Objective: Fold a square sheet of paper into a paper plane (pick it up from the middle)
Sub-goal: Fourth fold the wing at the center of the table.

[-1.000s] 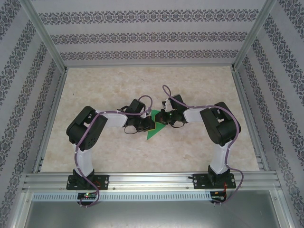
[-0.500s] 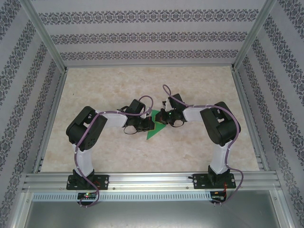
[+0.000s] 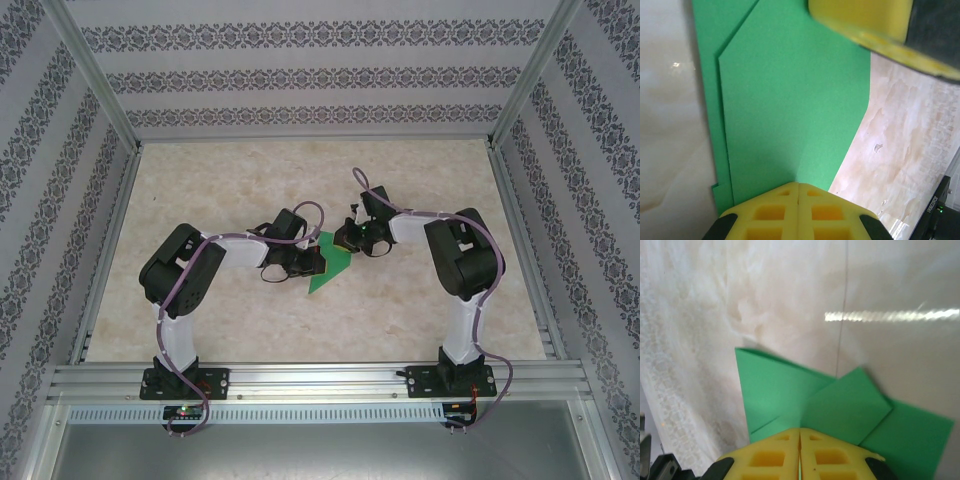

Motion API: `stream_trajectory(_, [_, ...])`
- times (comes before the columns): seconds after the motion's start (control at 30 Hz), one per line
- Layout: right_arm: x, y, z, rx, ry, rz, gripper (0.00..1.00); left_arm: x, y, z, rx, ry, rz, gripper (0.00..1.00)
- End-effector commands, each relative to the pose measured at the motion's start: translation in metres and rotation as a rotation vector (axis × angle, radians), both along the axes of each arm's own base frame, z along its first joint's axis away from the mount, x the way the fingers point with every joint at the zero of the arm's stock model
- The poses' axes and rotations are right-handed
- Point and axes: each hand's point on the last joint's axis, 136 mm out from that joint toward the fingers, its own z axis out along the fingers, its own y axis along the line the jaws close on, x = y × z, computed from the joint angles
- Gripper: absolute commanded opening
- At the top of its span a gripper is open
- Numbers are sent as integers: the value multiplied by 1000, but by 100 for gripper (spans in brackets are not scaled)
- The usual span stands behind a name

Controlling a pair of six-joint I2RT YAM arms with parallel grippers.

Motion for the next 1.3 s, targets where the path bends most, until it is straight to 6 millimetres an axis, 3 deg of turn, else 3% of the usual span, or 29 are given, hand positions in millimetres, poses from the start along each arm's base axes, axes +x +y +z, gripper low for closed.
stream_trajectory(0.0, [24, -37, -24, -151, -20, -104, 9, -42, 40, -47, 212, 162, 2, 1])
stream_trajectory(0.13, [34, -48, -25, -154, -23, -142, 10, -42, 39, -46, 210, 158, -2, 1])
stream_trajectory(0.5, [61, -46, 1, -106, -72, -137, 10, -37, 34, -42, 184, 144, 0, 2])
stream_trajectory(0.7, [43, -35, 47, -41, -152, -97, 12, -34, 28, -36, 165, 138, -10, 2])
stream_trajectory(0.8, [27, -23, 58, 4, -169, -62, 13, -32, 26, -34, 160, 135, -9, 3])
stream_trajectory(1.07, [-8, 18, 29, 91, -84, 12, 12, -31, 20, -31, 136, 136, -19, 3])
stream_trajectory(1.27, [-19, 10, -11, 23, -17, -4, 10, -30, 17, -26, 118, 127, -15, 3])
